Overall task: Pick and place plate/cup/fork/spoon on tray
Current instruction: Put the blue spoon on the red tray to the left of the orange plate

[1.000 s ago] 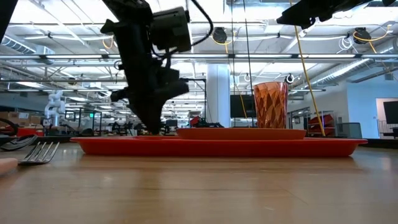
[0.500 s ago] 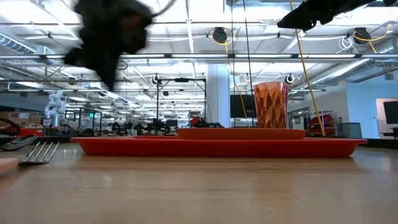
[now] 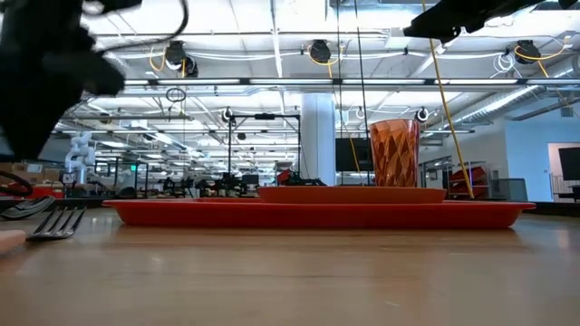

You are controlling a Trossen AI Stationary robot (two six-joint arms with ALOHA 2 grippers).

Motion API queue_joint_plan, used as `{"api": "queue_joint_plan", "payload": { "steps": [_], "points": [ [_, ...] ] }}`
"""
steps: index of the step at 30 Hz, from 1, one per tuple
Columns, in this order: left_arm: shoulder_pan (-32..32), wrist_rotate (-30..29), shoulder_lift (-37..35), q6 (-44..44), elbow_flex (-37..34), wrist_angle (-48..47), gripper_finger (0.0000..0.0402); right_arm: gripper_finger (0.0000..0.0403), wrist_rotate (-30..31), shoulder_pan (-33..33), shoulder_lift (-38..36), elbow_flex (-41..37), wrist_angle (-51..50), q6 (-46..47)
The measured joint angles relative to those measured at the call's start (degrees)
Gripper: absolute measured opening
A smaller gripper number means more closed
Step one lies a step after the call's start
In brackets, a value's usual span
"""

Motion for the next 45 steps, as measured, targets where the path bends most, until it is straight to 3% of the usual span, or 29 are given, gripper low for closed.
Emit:
{"api": "queue_joint_plan", "payload": {
  "steps": [5, 8, 13, 17, 32, 36, 42, 45],
  "points": [
    [0.0, 9.7, 0.2, -2.9, -9.2, 2.7, 0.0130, 0.0164, 0.0, 0.0, 0.0, 0.0, -0.1, -0.4],
    [-1.0, 12.4, -0.1, -4.3, -12.5, 2.6, 0.0179, 0.0164, 0.0, 0.0, 0.0, 0.0, -0.1, -0.8],
    [-1.5, 10.7, -1.0, -4.2, -13.2, 8.0, 0.0229, 0.0164, 0.0, 0.0, 0.0, 0.0, -0.1, -1.1],
    [-1.1, 8.6, -1.0, -4.1, -13.5, 13.4, 0.0237, 0.0164, 0.0, 0.0, 0.0, 0.0, -0.2, -1.1],
    [-0.6, 6.2, -1.3, -6.3, -18.6, 18.1, 0.0152, 0.0164, 0.0, 0.0, 0.0, 0.0, -0.4, -0.9],
    [-0.2, 5.9, -1.3, -5.6, -19.4, 21.1, 0.0112, 0.0164, 0.0, 0.0, 0.0, 0.0, -0.3, -0.9],
    [-0.4, 5.2, -2.1, -4.0, -19.5, 21.9, 0.0022, 0.0164, 0.0, 0.0, 0.0, 0.0, -0.3, -1.1],
    [-0.3, 5.1, -3.5, -4.2, -19.7, 21.8, 0.0015, 0.0164, 0.0, 0.0, 0.0, 0.0, -0.3, -1.1]
  ]
}}
